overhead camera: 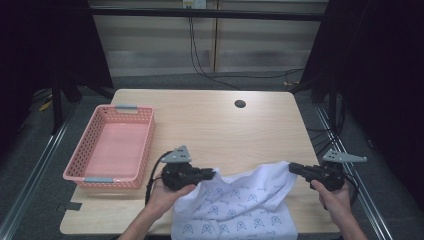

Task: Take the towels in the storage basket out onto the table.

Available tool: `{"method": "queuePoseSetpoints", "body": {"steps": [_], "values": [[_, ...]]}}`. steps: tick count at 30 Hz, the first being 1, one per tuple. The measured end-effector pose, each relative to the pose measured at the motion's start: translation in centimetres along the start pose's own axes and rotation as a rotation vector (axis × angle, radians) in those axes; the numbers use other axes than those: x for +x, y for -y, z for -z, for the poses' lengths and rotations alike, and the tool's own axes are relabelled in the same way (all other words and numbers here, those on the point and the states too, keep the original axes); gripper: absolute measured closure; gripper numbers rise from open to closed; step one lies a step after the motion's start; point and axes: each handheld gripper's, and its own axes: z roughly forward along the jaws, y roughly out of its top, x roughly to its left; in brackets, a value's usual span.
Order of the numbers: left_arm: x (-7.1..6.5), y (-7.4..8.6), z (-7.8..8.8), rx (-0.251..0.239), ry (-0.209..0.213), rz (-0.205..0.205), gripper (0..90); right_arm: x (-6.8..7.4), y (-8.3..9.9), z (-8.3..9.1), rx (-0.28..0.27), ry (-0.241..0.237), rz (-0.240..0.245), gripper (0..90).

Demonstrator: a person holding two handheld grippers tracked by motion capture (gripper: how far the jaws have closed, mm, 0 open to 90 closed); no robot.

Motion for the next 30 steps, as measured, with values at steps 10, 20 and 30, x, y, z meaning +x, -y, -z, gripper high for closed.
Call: {"method": "queuePoseSetpoints", "body": {"steps": [10,20,30], "values": [[2.5,-2.8,5.4,-0.151,-0.161,0.006,85.8,0.4,-4.1,1.9,-0.137,0.002,0.043,86.4],[3.4,-6.8,8.3,-0.226,-0.262,-0.053,85.8,1.1,-10.8,2.8,-0.259,0.003,0.110,86.3],[8.4,-11.4,7.8,-0.244,-0.343,-0.030,85.7,-0.6,-17.2,-0.1,-0.274,0.037,0.140,86.3]]}}
